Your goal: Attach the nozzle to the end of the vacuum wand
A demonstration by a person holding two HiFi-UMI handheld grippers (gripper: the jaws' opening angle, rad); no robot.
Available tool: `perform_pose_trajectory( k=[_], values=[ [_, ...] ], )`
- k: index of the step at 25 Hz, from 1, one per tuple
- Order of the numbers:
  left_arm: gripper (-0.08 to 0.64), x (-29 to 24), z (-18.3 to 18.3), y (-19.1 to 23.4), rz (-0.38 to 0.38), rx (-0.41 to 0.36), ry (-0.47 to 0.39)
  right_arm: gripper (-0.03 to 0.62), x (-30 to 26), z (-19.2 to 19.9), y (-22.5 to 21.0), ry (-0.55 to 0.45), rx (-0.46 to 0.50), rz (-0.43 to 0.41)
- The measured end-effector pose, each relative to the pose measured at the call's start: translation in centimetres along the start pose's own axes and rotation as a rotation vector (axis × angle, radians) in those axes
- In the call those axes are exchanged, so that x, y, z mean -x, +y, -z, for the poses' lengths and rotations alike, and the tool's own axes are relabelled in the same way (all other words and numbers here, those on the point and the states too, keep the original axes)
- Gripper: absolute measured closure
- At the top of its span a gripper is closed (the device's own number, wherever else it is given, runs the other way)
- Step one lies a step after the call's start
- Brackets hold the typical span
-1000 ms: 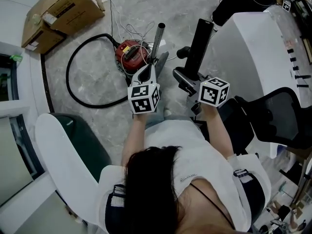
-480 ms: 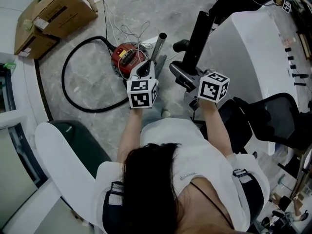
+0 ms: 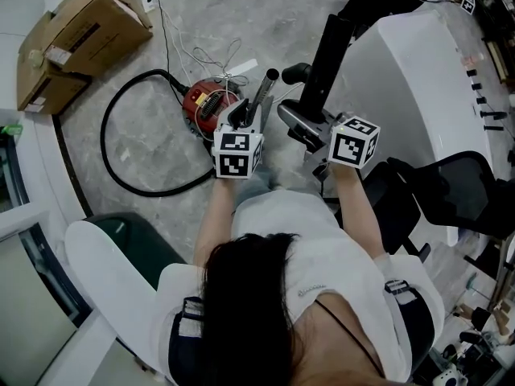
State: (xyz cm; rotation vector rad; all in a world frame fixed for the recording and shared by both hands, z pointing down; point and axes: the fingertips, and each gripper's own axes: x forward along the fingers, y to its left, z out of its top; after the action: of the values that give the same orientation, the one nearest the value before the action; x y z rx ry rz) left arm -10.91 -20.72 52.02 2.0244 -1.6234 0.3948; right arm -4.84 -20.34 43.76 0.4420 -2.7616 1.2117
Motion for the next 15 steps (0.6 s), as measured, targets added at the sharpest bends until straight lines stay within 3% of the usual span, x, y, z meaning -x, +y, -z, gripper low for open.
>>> perform_pose_trajectory(
  k=[4, 9, 15],
  values=[
    [0.440, -0.8, 0.1, 0.2, 0.053, -0.052, 0.012, 0.515, -0.2, -0.8, -0.2, -0.030, -0.013, 0.004],
    [0.375, -2.3, 0.9, 0.5, 0.108, -0.176, 0.055, 0.515, -0.7, -1.0, -0.2, -0.073, -0.035, 0.007],
    [0.342, -4.4, 0.8, 0.2, 0.163, -0.225, 0.054, 0.514, -1.0, -1.4, 0.2, -0.110, -0.043, -0.015]
  ],
)
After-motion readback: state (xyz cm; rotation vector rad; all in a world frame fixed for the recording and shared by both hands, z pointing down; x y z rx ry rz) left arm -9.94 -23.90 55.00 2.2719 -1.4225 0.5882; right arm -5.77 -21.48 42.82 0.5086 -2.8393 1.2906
